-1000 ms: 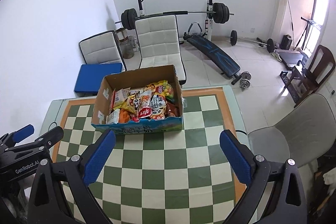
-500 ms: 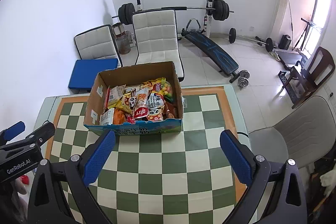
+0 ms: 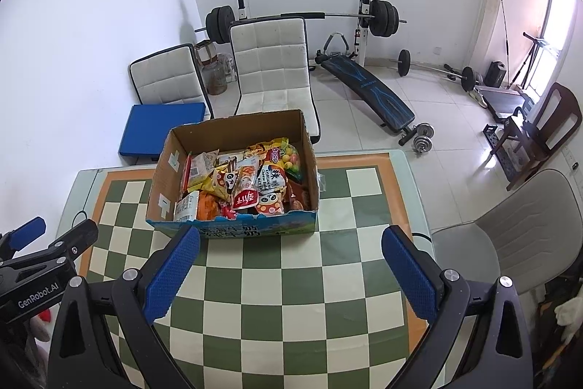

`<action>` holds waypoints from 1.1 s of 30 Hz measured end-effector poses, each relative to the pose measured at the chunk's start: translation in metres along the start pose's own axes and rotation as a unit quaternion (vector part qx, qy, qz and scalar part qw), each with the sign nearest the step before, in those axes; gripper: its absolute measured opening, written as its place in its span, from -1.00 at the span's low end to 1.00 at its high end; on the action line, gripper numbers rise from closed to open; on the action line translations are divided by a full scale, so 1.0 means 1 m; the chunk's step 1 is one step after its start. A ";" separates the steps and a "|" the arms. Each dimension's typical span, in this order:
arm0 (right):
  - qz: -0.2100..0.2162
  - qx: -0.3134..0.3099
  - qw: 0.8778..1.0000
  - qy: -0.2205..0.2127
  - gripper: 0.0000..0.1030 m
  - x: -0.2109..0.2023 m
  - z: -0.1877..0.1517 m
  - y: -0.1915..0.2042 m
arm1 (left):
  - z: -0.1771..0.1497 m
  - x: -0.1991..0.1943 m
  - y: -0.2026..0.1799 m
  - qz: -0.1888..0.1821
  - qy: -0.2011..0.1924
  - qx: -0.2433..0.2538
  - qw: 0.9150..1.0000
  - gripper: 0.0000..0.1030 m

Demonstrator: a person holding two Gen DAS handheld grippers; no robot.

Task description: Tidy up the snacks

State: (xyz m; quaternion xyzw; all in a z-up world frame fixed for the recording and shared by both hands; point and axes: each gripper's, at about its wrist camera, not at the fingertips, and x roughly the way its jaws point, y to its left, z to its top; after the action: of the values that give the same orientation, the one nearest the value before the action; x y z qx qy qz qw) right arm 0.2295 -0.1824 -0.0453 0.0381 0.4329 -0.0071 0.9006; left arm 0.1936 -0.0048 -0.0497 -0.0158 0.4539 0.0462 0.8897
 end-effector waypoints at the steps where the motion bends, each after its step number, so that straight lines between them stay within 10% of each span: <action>1: 0.000 0.000 1.000 0.000 0.98 0.000 0.000 0.000 | 0.000 0.000 0.000 -0.001 -0.001 0.001 1.000 0.98; 33: -0.001 0.005 1.000 -0.003 0.98 -0.004 0.012 -0.004 | 0.005 -0.004 -0.008 0.007 -0.015 0.024 1.000 0.98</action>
State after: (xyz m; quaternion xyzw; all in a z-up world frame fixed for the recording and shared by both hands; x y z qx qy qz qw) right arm 0.2357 -0.1872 -0.0349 0.0423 0.4298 -0.0100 0.9019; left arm 0.1962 -0.0123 -0.0438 0.0094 0.4416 0.0413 0.8962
